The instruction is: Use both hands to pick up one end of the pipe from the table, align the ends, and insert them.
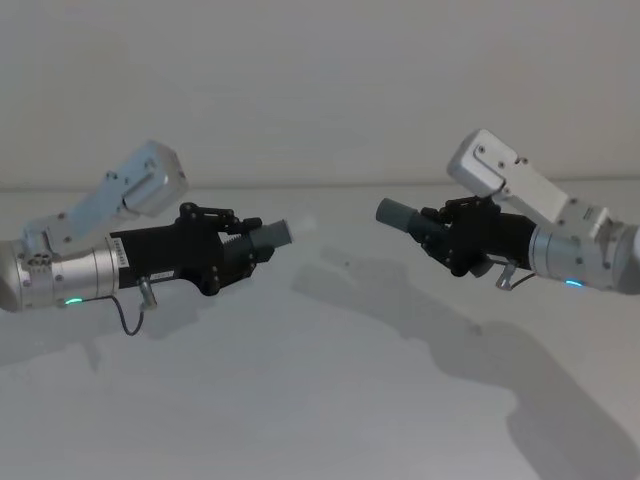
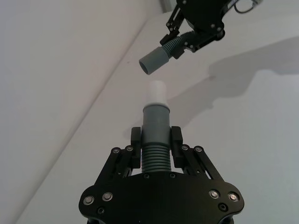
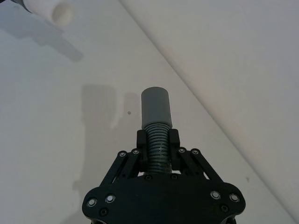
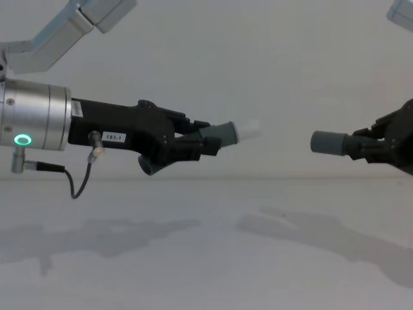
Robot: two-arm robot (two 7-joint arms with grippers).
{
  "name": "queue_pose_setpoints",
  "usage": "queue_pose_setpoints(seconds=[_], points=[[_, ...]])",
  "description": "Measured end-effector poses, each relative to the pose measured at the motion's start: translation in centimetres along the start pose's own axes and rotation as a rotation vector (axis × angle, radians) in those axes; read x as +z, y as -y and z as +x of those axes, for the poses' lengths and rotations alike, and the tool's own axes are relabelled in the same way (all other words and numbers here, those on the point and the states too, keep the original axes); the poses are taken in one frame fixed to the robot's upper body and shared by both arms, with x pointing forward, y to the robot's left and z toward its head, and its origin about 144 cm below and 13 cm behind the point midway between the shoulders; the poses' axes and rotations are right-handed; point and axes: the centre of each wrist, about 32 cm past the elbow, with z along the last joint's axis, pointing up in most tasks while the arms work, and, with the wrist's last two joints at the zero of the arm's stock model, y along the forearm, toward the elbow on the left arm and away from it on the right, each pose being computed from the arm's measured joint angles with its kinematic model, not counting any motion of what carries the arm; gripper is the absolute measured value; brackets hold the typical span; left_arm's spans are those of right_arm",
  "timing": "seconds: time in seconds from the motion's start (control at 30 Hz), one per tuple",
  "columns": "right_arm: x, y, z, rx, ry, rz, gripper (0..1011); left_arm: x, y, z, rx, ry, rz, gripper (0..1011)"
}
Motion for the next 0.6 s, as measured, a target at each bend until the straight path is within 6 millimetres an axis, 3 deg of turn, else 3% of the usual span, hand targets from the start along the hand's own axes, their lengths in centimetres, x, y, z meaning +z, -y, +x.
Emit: queue_pose_setpoints(seconds=[0.6], points=[[0.8, 1.7, 0.4, 0.115, 0.125, 0.021, 244, 0.2, 0.1, -0.3, -0.039, 0.079, 0.022, 336]])
